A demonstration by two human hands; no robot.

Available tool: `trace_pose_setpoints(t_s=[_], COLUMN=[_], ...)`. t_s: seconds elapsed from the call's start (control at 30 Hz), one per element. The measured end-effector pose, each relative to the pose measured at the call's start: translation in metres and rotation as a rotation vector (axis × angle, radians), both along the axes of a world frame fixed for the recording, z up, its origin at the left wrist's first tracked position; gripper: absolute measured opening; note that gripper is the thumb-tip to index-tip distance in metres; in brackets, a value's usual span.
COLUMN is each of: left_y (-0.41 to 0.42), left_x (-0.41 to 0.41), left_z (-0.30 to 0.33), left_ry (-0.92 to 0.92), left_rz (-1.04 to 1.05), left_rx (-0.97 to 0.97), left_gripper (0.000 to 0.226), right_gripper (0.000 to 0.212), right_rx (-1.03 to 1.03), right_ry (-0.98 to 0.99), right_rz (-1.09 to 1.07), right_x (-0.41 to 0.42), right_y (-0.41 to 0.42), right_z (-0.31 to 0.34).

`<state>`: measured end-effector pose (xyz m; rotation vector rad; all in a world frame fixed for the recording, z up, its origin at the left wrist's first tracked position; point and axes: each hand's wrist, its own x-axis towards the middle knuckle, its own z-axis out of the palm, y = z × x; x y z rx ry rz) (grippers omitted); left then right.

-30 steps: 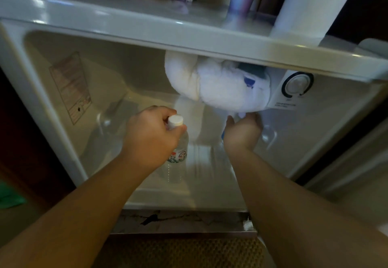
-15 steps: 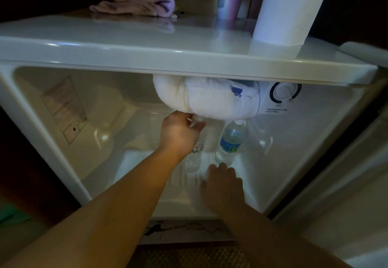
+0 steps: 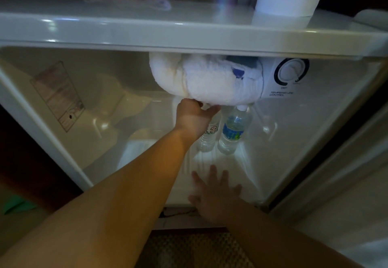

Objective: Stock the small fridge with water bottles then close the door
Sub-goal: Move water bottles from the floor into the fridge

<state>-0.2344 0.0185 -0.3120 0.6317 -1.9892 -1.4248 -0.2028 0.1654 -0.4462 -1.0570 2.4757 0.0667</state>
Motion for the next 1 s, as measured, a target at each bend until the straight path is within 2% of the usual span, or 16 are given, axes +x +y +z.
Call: trace_pose_setpoints(t_s=[0.2, 0.23, 0.33, 0.43, 0.5, 0.57, 0.63, 0.73, 0.87, 1.0], left_y=[0.003, 0.002, -0.002, -0.006, -0.008, -0.011, -0.016, -0.027, -0.034, -0.027], left_x=[0.005, 0.007, 0.018, 0.048, 0.085, 0.14, 0.205, 0.313, 0.449, 0.552], left_z=[0.0, 0.0, -0.004, -0.005, -0.005, -0.006, -0.001, 0.017, 0.041, 0.034], left_ry=[-0.043, -0.077, -0.207, -0.282, -0.299, -0.312, -0.372, -0.512, -0.667, -0.75], left_rz=[-0.057, -0.051, -0.041, -0.069, -0.079, -0.119, -0.18, -0.144, 0.206, 0.573], left_rx=[-0.029, -0.026, -0.057, -0.131, -0.146, -0.131, -0.144, -0.091, -0.064, -0.017], left_gripper=[0.021, 0.027, 0.064, 0.077, 0.069, 0.044, 0.024, 0.012, 0.012, 0.018], right_gripper=[0.072, 0.072, 0.074, 0.076, 0.074, 0.068, 0.05, 0.011, 0.019, 0.021], right_rx=[0.058, 0.066, 0.093, 0.147, 0.204, 0.266, 0.182, -0.239, -0.471, -0.482], right_ry=[-0.024, -0.034, -0.077, -0.114, -0.076, -0.005, 0.14, 0.277, 0.187, 0.084], right_rz=[0.004, 0.005, -0.007, -0.027, -0.021, 0.016, 0.196, 0.623, 0.96, 1.122], right_x=[0.0, 0.0, -0.003, -0.004, 0.0, 0.009, 0.025, 0.067, 0.146, 0.221], right_y=[-0.004, -0.004, -0.007, -0.012, -0.02, -0.032, -0.045, -0.065, -0.095, -0.132], right_z=[0.009, 0.01, 0.013, 0.022, 0.032, 0.047, 0.058, 0.063, 0.07, 0.057])
